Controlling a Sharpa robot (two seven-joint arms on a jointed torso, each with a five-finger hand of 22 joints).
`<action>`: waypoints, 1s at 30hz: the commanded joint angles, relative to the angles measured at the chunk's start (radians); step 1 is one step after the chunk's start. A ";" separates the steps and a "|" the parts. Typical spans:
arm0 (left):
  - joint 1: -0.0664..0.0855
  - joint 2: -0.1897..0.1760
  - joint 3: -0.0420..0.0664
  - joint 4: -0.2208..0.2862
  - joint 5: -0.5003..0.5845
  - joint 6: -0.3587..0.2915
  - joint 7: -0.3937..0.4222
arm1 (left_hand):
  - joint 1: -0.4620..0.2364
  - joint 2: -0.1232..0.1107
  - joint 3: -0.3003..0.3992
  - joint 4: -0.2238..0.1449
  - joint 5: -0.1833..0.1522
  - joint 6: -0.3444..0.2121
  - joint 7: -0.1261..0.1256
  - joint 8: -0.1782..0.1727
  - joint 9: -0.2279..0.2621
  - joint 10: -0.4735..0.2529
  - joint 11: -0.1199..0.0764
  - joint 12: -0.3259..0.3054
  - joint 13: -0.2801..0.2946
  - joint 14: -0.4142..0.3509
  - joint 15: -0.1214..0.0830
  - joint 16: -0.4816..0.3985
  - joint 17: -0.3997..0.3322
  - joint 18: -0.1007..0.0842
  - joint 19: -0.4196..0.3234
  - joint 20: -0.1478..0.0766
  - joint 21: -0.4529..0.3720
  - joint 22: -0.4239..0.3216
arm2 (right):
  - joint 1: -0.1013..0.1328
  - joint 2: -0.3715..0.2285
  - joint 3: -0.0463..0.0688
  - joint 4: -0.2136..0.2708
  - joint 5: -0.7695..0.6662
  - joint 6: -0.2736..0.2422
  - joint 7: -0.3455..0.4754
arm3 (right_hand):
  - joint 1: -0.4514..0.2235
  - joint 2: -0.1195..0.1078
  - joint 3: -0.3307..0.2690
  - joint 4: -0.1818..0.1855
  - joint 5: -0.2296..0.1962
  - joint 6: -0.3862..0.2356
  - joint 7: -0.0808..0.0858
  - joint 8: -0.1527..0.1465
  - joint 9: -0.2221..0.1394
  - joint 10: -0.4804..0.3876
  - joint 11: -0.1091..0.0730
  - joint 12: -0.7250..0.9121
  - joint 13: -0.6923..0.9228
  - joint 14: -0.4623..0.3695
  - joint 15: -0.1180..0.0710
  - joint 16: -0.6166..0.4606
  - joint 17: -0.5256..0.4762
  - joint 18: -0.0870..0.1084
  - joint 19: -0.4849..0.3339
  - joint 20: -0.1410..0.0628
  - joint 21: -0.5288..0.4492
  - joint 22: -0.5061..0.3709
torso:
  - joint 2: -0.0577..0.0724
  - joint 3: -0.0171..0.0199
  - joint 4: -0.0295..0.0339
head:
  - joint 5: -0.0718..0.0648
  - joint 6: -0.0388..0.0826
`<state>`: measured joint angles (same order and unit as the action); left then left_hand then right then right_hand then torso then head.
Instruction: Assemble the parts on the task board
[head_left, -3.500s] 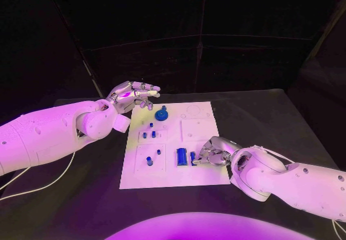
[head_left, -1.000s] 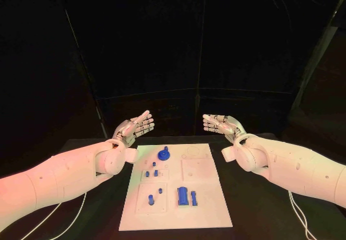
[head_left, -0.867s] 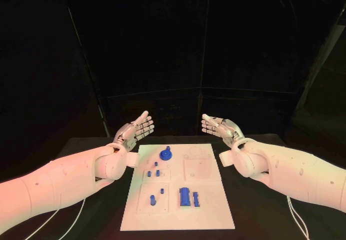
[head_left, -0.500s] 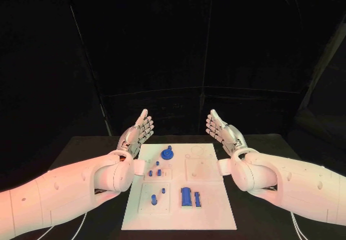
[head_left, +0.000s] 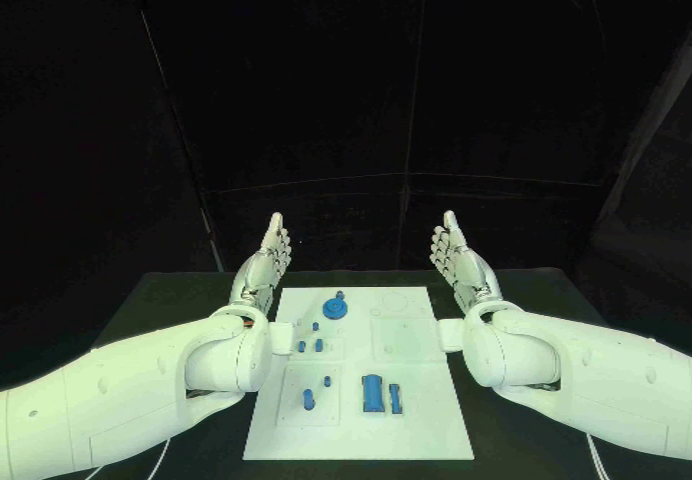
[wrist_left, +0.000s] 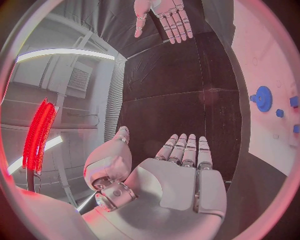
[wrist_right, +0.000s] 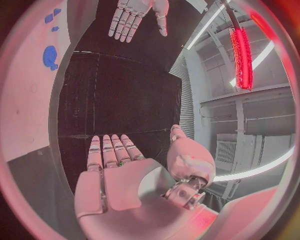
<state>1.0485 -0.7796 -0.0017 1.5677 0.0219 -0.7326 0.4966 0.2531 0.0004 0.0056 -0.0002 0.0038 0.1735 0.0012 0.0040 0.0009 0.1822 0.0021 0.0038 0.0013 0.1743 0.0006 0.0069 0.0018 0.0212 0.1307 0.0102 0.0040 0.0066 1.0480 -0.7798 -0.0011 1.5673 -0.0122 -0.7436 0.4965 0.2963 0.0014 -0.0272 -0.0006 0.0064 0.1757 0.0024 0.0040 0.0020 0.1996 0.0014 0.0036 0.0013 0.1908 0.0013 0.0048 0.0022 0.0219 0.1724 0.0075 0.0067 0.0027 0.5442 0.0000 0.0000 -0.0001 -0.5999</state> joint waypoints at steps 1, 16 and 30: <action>0.001 0.000 0.002 0.002 -0.022 -0.037 0.023 | -0.083 0.000 -0.006 0.000 -0.004 -0.057 -0.001 -0.004 -0.001 -0.060 -0.002 -0.004 -0.001 -0.057 -0.001 -0.007 -0.002 -0.021 -0.042 -0.010 -0.004 -0.007 | 0.002 0.000 0.001 0.003 0.012 -0.026 0.023 | -0.096 -0.001 0.027 0.001 -0.006 -0.057 -0.002 -0.004 -0.002 -0.065 -0.001 -0.004 -0.001 -0.062 -0.001 -0.005 -0.002 -0.022 -0.057 -0.008 -0.007 -0.003 | 0.000 0.0000 0.0000 | 0.000 0.000; 0.001 0.000 0.002 0.002 -0.022 -0.037 0.023 | -0.175 0.000 -0.006 0.000 -0.004 -0.174 -0.001 -0.004 -0.001 -0.182 -0.002 -0.004 -0.001 -0.174 -0.001 -0.007 -0.002 -0.021 -0.131 -0.010 -0.004 -0.007 | 0.002 0.000 0.001 0.003 0.012 -0.026 0.023 | -0.185 -0.001 0.027 0.001 -0.006 -0.176 -0.002 -0.004 -0.002 -0.123 -0.001 -0.004 -0.001 -0.116 -0.001 -0.005 -0.002 -0.022 -0.172 -0.008 -0.007 -0.003 | 0.000 0.0000 0.0000 | 0.000 0.000; 0.001 0.000 0.002 0.002 -0.022 -0.037 0.023 | -0.253 0.000 -0.006 0.000 -0.004 -0.174 -0.001 -0.004 -0.001 -0.182 -0.002 -0.004 -0.001 -0.174 -0.001 -0.007 -0.002 -0.021 -0.131 -0.010 -0.004 -0.007 | 0.002 0.000 0.001 0.003 0.012 -0.026 0.023 | -0.296 -0.001 0.027 0.001 -0.006 -0.176 -0.002 -0.004 -0.002 -0.200 -0.001 -0.004 -0.001 -0.191 -0.001 -0.005 -0.002 -0.022 -0.172 -0.008 -0.007 -0.003 | 0.000 0.0000 0.0000 | 0.000 0.000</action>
<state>1.0484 -0.7798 -0.0015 1.5682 0.0138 -0.7652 0.4992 0.0071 -0.0002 0.0057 -0.0002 0.0038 0.0052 -0.0002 0.0042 0.0013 0.0052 0.0001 0.0039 0.0008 0.0039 0.0001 0.0069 0.0011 0.0057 0.0042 -0.0011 0.0040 0.0010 1.0480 -0.7798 -0.0010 1.5677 0.0025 -0.7645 0.5058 0.0054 0.0002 -0.0067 0.0007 0.0064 0.0036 0.0005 0.0040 0.0013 0.0051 0.0000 0.0037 0.0012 0.0036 -0.0001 0.0054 0.0013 0.0069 0.0054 -0.0003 0.0067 0.0016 0.5443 0.0000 0.0001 0.0001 -0.5999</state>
